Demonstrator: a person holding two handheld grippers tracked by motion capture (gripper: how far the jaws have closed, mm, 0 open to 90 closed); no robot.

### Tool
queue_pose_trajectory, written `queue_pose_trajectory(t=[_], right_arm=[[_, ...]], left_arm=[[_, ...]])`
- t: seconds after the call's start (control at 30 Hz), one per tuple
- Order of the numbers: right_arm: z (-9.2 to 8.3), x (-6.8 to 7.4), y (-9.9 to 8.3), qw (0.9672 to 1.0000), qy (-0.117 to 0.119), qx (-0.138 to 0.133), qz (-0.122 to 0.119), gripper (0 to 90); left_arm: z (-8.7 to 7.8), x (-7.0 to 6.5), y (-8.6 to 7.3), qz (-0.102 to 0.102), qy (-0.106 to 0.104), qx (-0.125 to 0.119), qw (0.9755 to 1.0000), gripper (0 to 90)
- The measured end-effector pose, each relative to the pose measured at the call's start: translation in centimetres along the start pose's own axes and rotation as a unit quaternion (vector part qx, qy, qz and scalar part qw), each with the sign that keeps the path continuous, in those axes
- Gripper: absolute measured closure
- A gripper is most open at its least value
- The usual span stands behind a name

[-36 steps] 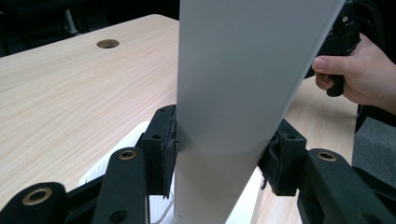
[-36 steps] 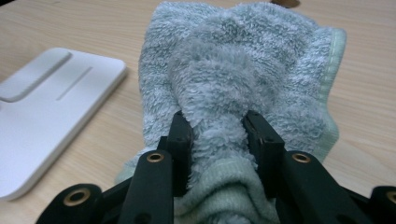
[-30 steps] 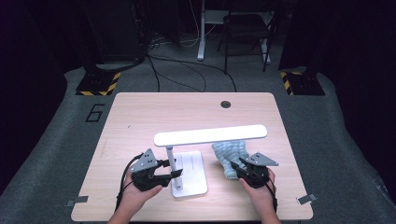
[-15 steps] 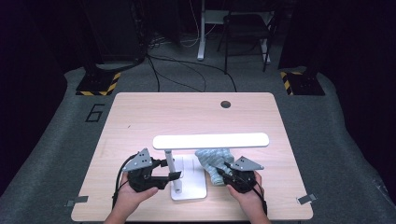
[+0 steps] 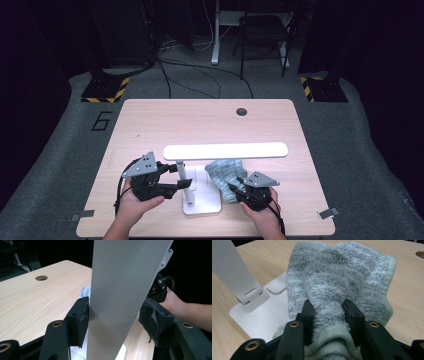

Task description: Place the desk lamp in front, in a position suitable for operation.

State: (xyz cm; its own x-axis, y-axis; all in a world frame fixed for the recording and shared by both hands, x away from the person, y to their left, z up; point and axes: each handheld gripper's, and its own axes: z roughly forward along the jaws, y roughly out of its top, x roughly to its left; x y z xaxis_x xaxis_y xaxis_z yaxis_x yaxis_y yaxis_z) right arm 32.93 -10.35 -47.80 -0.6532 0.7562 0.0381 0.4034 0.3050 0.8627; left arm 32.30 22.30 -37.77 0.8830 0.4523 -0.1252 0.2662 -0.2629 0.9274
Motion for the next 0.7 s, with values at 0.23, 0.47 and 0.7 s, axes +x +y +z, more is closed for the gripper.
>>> queue_pose_trajectory(t=[0.23, 0.47, 0.7], right_arm=[[-0.2, 0.2, -0.1, 1.0, 0.003, -0.001, 0.0, 65.3], [-0.2, 0.6, -0.2, 1.0, 0.008, 0.001, 0.002, 65.2], [0.5, 2.1, -0.2, 0.9991, 0.036, 0.02, -0.005, 65.0]], left_arm=[[-0.2, -0.2, 0.3, 0.007, -0.005, 0.013, 0.9999, 44.9], [-0.1, 0.1, 0.1, 0.007, -0.016, 0.012, 0.9998, 48.4], [-0.2, -0.4, 0.3, 0.01, 0.002, 0.02, 0.9997, 50.2]])
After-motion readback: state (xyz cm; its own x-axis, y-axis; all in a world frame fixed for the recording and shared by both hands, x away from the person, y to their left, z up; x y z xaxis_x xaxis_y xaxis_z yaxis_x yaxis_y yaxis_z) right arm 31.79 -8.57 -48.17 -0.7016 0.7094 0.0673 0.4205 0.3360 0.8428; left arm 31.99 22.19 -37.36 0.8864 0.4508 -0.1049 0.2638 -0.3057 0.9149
